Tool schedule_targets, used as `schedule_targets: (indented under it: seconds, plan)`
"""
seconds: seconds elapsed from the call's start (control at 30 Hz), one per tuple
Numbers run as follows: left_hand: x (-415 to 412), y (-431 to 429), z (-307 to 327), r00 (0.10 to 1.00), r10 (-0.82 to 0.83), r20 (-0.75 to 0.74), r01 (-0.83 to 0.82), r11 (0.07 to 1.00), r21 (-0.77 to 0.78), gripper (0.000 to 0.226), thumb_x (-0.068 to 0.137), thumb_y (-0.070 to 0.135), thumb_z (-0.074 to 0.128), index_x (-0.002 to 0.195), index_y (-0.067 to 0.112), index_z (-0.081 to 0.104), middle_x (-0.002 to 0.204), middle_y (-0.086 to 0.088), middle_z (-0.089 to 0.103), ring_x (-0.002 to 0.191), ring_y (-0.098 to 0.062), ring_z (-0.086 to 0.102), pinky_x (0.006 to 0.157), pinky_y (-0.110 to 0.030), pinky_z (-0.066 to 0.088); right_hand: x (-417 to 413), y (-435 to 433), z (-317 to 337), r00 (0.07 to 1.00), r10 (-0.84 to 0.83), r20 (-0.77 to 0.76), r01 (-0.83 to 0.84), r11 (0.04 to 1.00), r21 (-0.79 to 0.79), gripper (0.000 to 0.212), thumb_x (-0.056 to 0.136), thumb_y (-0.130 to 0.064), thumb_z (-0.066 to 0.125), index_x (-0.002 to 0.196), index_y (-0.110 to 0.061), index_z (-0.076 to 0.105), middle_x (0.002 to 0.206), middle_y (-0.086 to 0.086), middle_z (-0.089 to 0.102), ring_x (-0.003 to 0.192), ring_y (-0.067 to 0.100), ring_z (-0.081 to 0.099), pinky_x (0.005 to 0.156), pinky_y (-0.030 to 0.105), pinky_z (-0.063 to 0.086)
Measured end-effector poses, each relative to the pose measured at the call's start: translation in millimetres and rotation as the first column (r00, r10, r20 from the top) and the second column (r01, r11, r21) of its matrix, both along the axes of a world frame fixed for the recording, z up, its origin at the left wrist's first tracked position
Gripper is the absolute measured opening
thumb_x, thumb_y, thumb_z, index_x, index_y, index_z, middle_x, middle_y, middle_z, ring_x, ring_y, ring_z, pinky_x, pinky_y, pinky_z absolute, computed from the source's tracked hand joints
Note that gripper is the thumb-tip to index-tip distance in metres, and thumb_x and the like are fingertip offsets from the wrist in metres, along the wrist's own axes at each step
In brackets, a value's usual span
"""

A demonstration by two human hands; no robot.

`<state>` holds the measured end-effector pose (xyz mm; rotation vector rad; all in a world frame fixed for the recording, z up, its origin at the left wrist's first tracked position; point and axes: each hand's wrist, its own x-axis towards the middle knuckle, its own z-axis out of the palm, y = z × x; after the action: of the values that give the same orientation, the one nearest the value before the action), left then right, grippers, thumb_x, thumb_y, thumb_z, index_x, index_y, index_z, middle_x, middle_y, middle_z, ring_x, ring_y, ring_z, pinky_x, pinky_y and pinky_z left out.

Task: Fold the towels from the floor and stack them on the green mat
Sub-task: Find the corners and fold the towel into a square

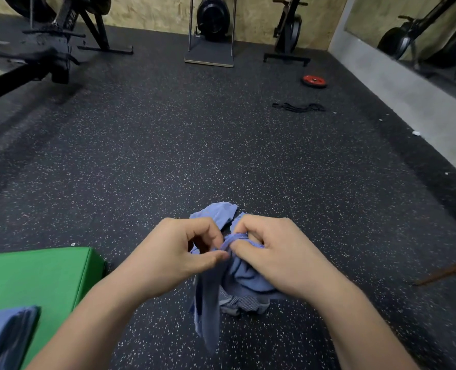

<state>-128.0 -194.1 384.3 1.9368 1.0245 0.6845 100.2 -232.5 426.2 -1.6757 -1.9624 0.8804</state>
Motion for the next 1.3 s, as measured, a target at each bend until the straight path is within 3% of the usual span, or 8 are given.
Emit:
schedule_targets:
  seconds: [0.1, 0.27, 0.37, 0.63, 0.77, 1.0, 1.13, 1.3]
  plan:
    - [2.2, -1.3, -3.4, 1.000, -0.029, 0.006, 0.030, 0.999, -0.032, 0.017, 0.090, 0.025, 0.088, 0.081, 0.024, 0.074, 0.074, 0.014, 0.071, 0.066, 0.003, 0.056, 0.066, -0.017, 0.042, -0.1, 0.0, 4.6, 0.996, -0.065, -0.057, 0.069, 0.995, 0.076, 0.009, 0.092, -0.025, 0.066, 0.084, -0.021, 0.064, 0.067, 0.006, 0.059, 0.059, 0.013, 0.046, 0.065, 0.043, 0.049]
    - [-1.5, 4.2, -11.5, 0.998, -0.063, 0.016, 0.064, 0.995, -0.077, 0.017, 0.092, 0.042, 0.084, 0.086, 0.028, 0.076, 0.089, 0.010, 0.076, 0.083, -0.018, 0.068, 0.086, -0.042, 0.053, 7.1, 1.7, 8.6, 0.976, -0.151, -0.156, 0.182, 0.960, 0.211, 0.013, 0.095, -0.023, 0.068, 0.084, -0.020, 0.065, 0.061, 0.007, 0.058, 0.062, 0.029, 0.053, 0.059, 0.045, 0.046]
    - [-4.1, 6.8, -17.1, 0.997, -0.074, -0.014, 0.073, 0.995, -0.060, 0.013, 0.095, 0.041, 0.081, 0.088, 0.030, 0.077, 0.092, 0.013, 0.075, 0.086, -0.009, 0.067, 0.090, -0.040, 0.053, 12.0, 3.2, 10.0, 0.956, -0.208, -0.205, 0.261, 0.924, 0.280, 0.015, 0.097, -0.019, 0.069, 0.082, -0.020, 0.066, 0.059, 0.006, 0.057, 0.061, 0.028, 0.054, 0.061, 0.042, 0.047]
    - [-20.3, 21.9, -37.7, 0.998, 0.030, -0.050, -0.034, 0.995, -0.090, 0.020, 0.093, 0.046, 0.074, 0.093, 0.026, 0.071, 0.069, 0.000, 0.061, 0.064, -0.013, 0.048, 0.063, -0.033, 0.038, 17.3, 2.0, 18.0, 0.882, -0.342, -0.323, 0.450, 0.813, 0.370, 0.017, 0.099, -0.017, 0.069, 0.083, -0.020, 0.069, 0.061, 0.010, 0.053, 0.055, 0.009, 0.042, 0.053, 0.024, 0.039]
    - [-36.4, 31.3, -34.4, 0.995, 0.072, -0.067, -0.081, 0.987, -0.137, 0.015, 0.101, 0.027, 0.076, 0.088, 0.020, 0.072, 0.064, 0.014, 0.054, 0.061, -0.008, 0.042, 0.058, -0.029, 0.032, 23.2, 2.5, 19.9, 0.841, -0.407, -0.355, 0.531, 0.749, 0.398, 0.020, 0.100, -0.017, 0.068, 0.080, -0.019, 0.066, 0.062, 0.011, 0.053, 0.055, 0.020, 0.043, 0.053, 0.029, 0.038]
    - [-69.1, 46.3, -34.9, 0.969, 0.244, 0.024, -0.233, 0.948, -0.217, 0.032, 0.096, 0.044, 0.073, 0.091, 0.013, 0.075, 0.076, -0.005, 0.079, 0.069, -0.015, 0.067, 0.072, -0.031, 0.047, 34.9, 4.9, 18.9, 0.782, -0.497, -0.377, 0.619, 0.693, 0.369, 0.021, 0.102, -0.023, 0.067, 0.081, -0.018, 0.065, 0.064, 0.010, 0.055, 0.056, 0.016, 0.045, 0.055, 0.025, 0.039]
    - [-75.7, 53.3, -39.4, 0.950, 0.309, 0.055, -0.297, 0.942, -0.160, 0.051, 0.093, 0.067, 0.069, 0.102, 0.018, 0.078, 0.081, -0.011, 0.078, 0.075, -0.015, 0.067, 0.087, -0.045, 0.057, 38.8, 6.8, 16.1, 0.789, -0.508, -0.345, 0.609, 0.723, 0.327, 0.022, 0.102, -0.024, 0.068, 0.081, -0.016, 0.064, 0.063, 0.011, 0.054, 0.054, 0.011, 0.040, 0.052, 0.024, 0.036]
    - [-48.5, 39.7, -29.5, 0.963, 0.248, -0.108, -0.238, 0.966, 0.104, 0.017, 0.103, 0.029, 0.072, 0.087, 0.033, 0.078, 0.082, 0.015, 0.077, 0.080, -0.002, 0.071, 0.082, -0.032, 0.056, 34.1, 5.9, 9.0, 0.866, -0.449, -0.222, 0.496, 0.827, 0.263, 0.018, 0.100, -0.026, 0.069, 0.084, -0.018, 0.065, 0.061, 0.003, 0.056, 0.052, 0.008, 0.046, 0.055, 0.034, 0.044]
